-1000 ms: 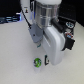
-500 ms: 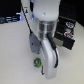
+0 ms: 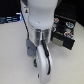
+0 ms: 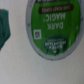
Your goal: Open the kcup holder, insert the kcup into the holder, and close the kcup holder
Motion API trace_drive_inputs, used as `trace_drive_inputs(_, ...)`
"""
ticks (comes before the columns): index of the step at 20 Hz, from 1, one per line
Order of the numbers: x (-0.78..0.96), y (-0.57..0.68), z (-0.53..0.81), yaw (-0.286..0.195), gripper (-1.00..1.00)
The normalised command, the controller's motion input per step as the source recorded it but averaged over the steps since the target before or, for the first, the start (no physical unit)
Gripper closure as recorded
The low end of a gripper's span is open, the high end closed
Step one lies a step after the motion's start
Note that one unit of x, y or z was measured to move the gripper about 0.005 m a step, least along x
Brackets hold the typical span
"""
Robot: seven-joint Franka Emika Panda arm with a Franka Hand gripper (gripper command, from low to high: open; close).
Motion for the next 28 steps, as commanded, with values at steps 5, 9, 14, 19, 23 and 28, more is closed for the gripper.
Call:
trace_drive_inputs(5,0.01,-0.11,-0.03,-0.014,-1.0)
trace_drive_inputs(9,0.05,-0.09,0.0,0.003,-1.0)
trace_drive_inputs(14,0.07,-0.03,0.03,-0.006,-1.0)
trace_drive_inputs(19,0.09,-0.03,0.02,-0.009,-1.0)
trace_drive_inputs(23,0.08,-0.02,0.02,-0.012,-1.0)
trace_drive_inputs(28,0.08,-0.02,0.04,-0.01,-1.0)
